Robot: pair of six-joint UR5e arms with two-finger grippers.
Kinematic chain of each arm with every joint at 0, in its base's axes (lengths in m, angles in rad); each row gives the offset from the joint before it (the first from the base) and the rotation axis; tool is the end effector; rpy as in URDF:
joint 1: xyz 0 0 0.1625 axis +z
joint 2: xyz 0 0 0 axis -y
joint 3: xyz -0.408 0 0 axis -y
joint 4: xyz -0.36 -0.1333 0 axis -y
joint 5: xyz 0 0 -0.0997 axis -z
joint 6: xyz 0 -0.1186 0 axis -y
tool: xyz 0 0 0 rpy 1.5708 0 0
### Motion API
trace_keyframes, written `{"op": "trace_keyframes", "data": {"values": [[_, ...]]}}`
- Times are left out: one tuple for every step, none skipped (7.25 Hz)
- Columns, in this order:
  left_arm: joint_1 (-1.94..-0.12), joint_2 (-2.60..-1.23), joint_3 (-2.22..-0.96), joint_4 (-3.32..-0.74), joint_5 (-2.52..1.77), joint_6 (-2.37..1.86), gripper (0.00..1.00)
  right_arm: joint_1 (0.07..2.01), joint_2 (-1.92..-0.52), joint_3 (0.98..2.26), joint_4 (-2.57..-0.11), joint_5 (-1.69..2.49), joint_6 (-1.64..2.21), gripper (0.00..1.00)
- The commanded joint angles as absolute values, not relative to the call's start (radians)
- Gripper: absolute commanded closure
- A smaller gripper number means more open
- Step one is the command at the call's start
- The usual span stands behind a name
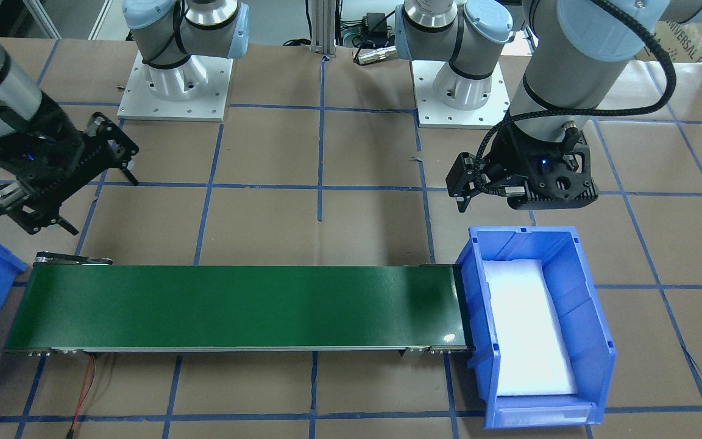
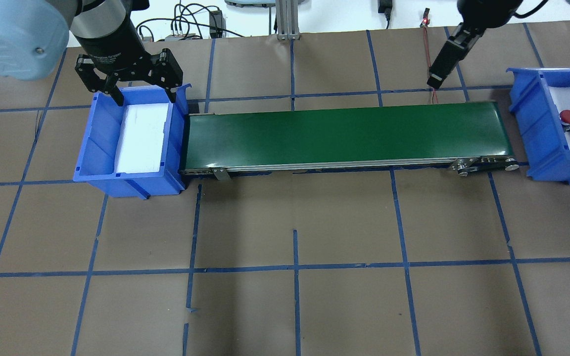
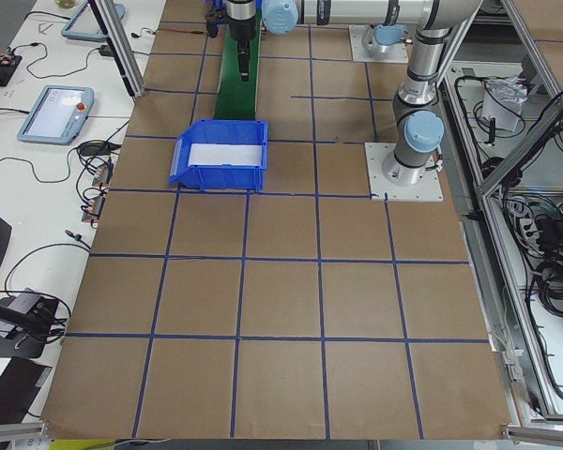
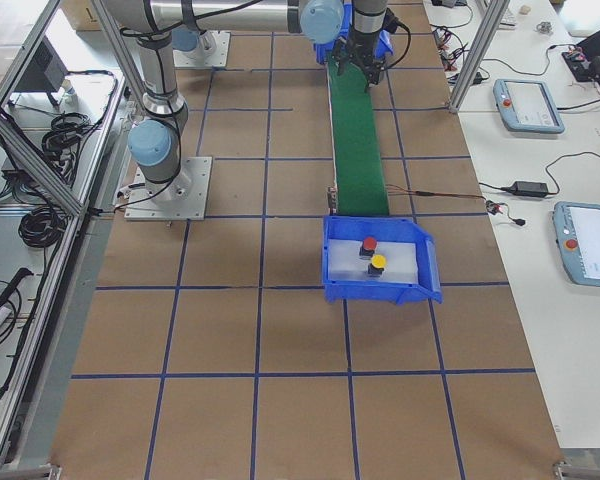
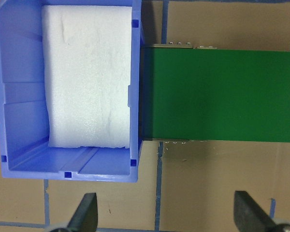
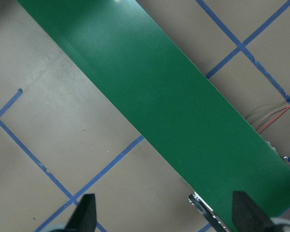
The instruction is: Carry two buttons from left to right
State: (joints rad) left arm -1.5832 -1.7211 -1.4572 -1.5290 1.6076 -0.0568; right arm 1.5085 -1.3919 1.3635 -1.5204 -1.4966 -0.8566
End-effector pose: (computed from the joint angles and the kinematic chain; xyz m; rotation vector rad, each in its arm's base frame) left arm -0.1354 -0.5195 0.4347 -0.0691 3.1042 -0.0099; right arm 0.1088 -0.5373 0.4538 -1.1845 2.8272 -0.0202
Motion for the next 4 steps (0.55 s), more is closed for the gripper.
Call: {"op": "trace_keyframes", "data": {"values": [[-1.583, -1.721, -1.457, -1.528, 1.606, -0.057, 0.0, 1.546, -1.399, 1.4, -1.555, -1.523, -0.587, 0.0], [-1.583, -1.721, -1.457, -1.525, 1.606, -0.057, 0.0, 1.56, -1.407, 1.402, -1.551, -1.543, -0.507, 0.0], [-1.585, -1.721, -1.457, -1.526, 1.608, -0.057, 0.0, 1.568, -1.407, 1.402, -1.546, -1.566, -0.389, 0.0], [-1.585, -1.721, -1.457, -1.525, 1.608, -0.057, 0.0, 1.581, -1.404, 1.402, -1.548, -1.568, -0.2, 0.0]]}}
